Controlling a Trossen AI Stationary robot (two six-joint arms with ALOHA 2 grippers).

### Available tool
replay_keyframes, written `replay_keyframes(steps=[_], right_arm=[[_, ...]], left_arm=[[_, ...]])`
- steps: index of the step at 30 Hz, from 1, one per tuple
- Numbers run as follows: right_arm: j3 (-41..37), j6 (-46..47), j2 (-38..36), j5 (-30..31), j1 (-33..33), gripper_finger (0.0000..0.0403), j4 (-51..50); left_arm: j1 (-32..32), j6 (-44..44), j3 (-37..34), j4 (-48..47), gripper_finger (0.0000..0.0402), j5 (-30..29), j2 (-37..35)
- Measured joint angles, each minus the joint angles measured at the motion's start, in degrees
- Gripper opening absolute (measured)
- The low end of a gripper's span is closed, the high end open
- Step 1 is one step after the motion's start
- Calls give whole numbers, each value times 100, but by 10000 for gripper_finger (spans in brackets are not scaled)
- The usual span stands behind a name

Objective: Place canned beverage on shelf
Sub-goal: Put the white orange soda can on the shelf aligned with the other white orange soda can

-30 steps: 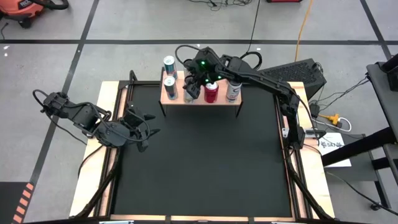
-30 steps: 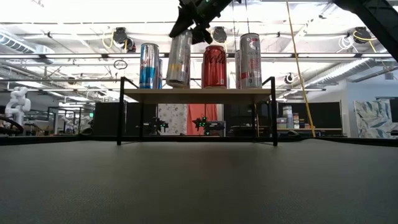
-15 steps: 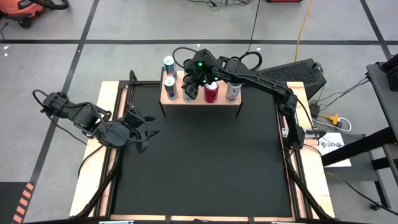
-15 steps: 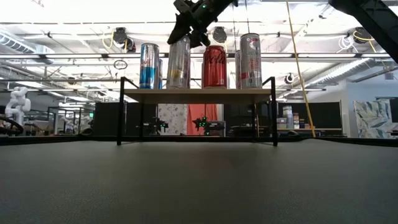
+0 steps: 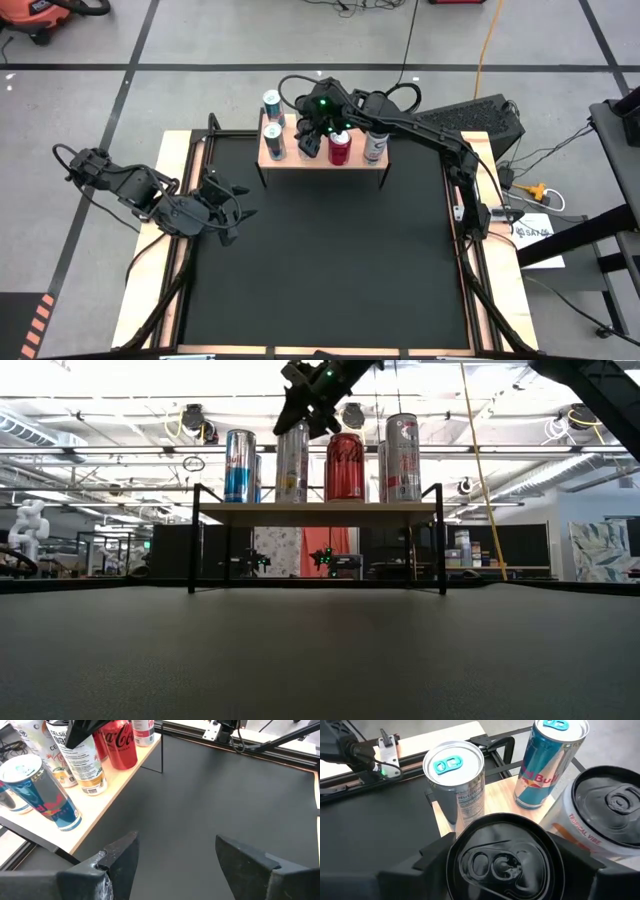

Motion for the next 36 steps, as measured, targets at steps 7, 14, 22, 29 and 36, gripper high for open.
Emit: replay_keyframes(steps=[7,14,22,29,36], right_arm=[[-2,-94,5,-165,7,283,-64],[-2,-95,7,-465,17,287,-44],[-2,-118,7,-463,13,288,-31],[-2,-289,7,-442,13,288,-39],[-4,-434,7,-428,11,288,-138]], left_arm=[[0,2,0,-1,262,2,0],[0,0,0,-1,262,2,0],[0,2,0,-3,262,4,0],[0,0,0,-3,262,4,0],[0,0,0,-3,262,4,0]])
